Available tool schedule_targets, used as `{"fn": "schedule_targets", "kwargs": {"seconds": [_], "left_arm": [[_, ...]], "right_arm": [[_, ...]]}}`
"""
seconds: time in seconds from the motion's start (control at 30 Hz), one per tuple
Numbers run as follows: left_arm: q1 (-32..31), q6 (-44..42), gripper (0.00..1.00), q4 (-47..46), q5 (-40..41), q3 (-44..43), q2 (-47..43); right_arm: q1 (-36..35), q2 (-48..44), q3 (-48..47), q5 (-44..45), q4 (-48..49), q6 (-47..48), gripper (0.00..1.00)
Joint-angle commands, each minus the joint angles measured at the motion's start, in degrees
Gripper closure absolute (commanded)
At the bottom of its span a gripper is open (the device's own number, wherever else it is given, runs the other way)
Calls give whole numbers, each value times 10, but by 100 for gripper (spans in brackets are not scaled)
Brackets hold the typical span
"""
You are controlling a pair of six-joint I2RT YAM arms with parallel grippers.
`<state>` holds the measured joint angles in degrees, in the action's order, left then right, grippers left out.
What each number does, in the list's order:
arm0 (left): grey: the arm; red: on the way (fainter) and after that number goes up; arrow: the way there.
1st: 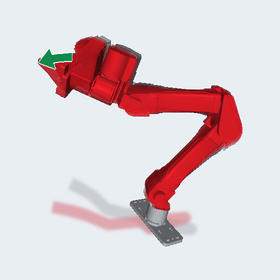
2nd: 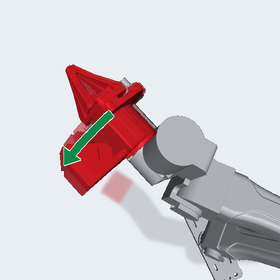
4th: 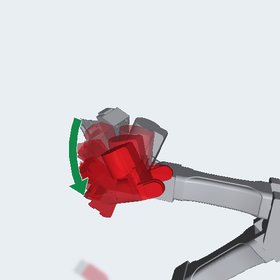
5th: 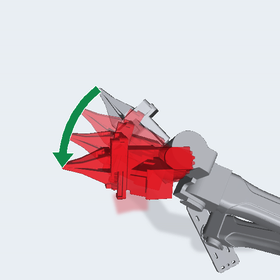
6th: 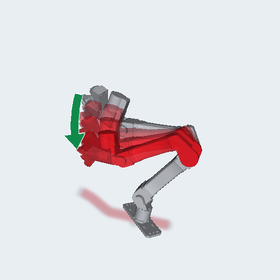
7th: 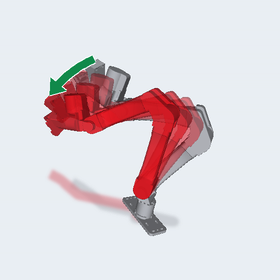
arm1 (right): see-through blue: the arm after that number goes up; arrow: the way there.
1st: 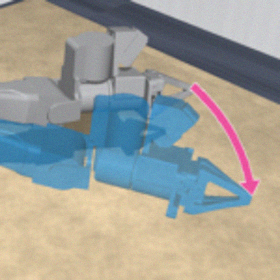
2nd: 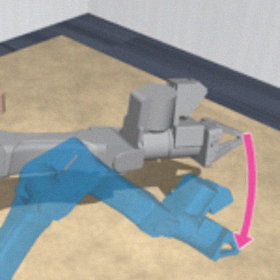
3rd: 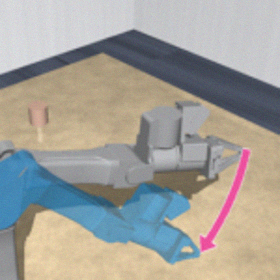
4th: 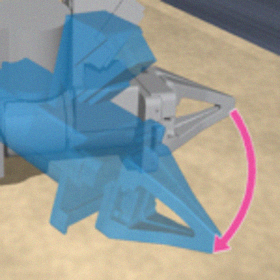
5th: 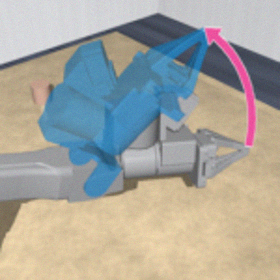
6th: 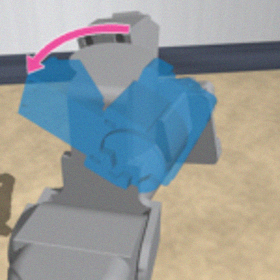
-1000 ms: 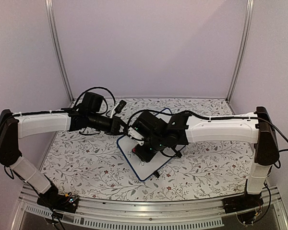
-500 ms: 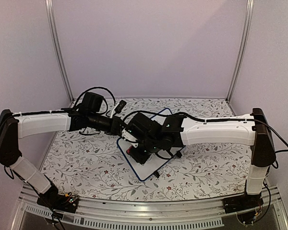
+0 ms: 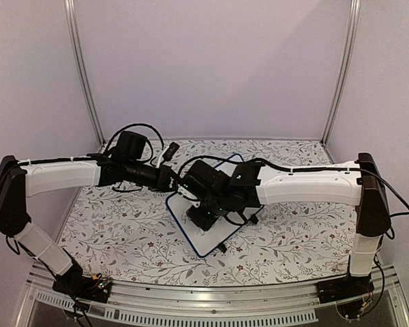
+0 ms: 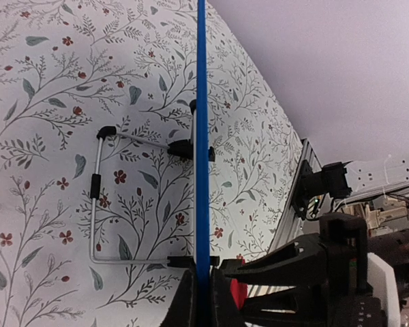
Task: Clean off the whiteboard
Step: Erase the whiteboard at the center of the board.
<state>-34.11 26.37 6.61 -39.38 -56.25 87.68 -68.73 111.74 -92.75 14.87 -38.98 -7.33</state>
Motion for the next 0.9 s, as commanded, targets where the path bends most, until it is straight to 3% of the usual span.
{"fn": "schedule_targets", "kwargs": {"seconds": [0.0, 0.87], "left_arm": [[-7, -10, 100, -15, -18, 5, -4], [-7, -11, 100, -16, -24, 4, -1]], "right_arm": [[29, 10, -1, 25, -1, -18, 81], [118, -20, 35, -1, 31, -8, 81]]}}
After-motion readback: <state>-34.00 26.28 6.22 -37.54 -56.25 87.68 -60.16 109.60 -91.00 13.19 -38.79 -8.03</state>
